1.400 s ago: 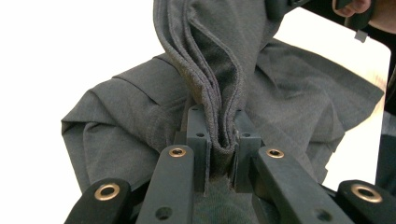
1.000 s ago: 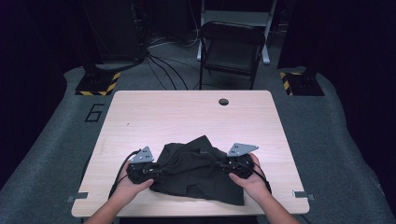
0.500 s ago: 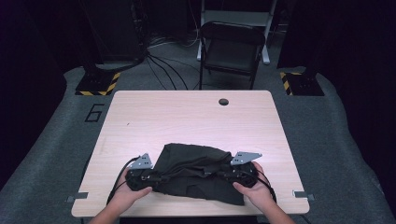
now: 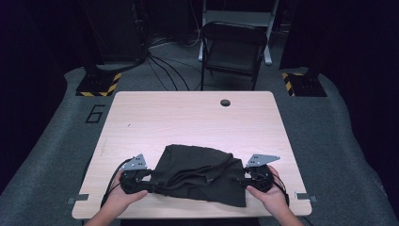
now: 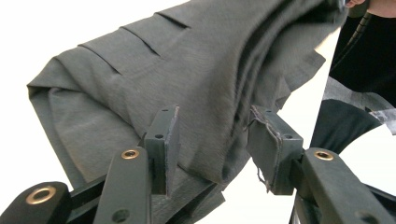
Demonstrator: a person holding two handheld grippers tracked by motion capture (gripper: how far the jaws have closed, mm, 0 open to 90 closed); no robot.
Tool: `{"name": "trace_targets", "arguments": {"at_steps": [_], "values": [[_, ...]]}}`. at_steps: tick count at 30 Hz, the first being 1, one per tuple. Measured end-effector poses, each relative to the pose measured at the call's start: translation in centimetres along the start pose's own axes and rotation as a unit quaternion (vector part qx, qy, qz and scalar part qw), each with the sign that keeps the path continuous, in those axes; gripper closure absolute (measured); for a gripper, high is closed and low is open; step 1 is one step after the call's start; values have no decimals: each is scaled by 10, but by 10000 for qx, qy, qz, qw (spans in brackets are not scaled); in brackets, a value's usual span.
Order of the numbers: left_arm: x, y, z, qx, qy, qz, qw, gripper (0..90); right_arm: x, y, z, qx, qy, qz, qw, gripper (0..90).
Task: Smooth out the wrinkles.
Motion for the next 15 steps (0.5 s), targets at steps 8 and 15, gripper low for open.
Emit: {"name": "trace_targets", "arguments": {"at_steps": [8, 15], "values": [[13, 19, -17, -68, -170, -178, 9997, 492, -4, 0, -41, -326, 31, 177, 9993, 536], [13, 52, -17, 193, -108, -176, 9996, 470, 8, 38, -62, -138, -70, -236, 9996, 494]]}}
Point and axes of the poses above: each handheld gripper's, and its own axes: y roughly forward along the jaws, z roughly out of its underside, x roughly to its left, the point moved 4 cm from there along y, roughly forward along the jaws, and after that the axes turned 12 degrees about -z, right-handed, at the moved point
